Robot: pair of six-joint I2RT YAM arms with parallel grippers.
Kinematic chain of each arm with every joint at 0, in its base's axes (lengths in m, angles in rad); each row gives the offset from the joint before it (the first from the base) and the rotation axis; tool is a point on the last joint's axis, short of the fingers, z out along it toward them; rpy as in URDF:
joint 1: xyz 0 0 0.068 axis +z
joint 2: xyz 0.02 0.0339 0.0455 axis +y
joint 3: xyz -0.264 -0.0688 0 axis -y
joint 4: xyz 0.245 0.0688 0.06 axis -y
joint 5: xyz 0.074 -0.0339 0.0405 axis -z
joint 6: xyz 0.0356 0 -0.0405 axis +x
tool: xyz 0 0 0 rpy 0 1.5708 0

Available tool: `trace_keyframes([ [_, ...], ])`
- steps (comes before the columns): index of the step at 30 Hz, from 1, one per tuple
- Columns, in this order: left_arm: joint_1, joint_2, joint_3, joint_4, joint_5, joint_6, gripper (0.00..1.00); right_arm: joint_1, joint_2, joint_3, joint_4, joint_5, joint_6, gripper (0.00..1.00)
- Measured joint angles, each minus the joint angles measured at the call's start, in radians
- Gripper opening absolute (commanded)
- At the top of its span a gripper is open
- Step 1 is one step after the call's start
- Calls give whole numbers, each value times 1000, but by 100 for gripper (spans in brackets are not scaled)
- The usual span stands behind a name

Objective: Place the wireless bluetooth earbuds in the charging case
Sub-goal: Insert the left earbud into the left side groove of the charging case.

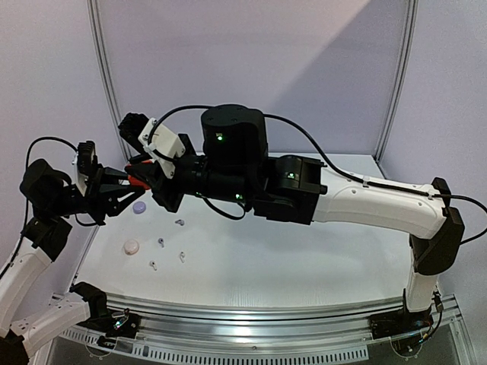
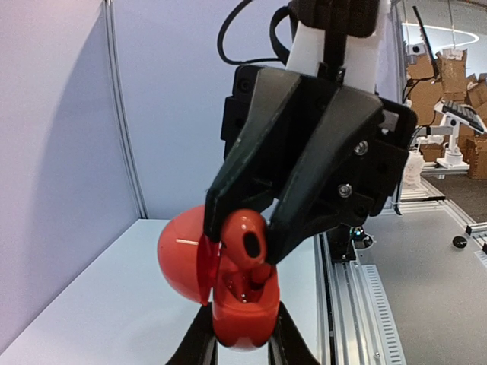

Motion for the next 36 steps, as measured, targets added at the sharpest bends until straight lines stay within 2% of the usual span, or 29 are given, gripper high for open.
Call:
trace_keyframes([
  [22, 0, 0, 0, -5, -23, -11, 0, -1, 13, 0, 18, 42, -2, 0],
  [29, 0, -2, 0, -9, -24, -11, 0, -1, 13, -2, 15, 41, -2, 15],
  [36, 0, -2, 0, -30, -27, -11, 0, -2, 13, -10, 14, 42, -13, 17],
])
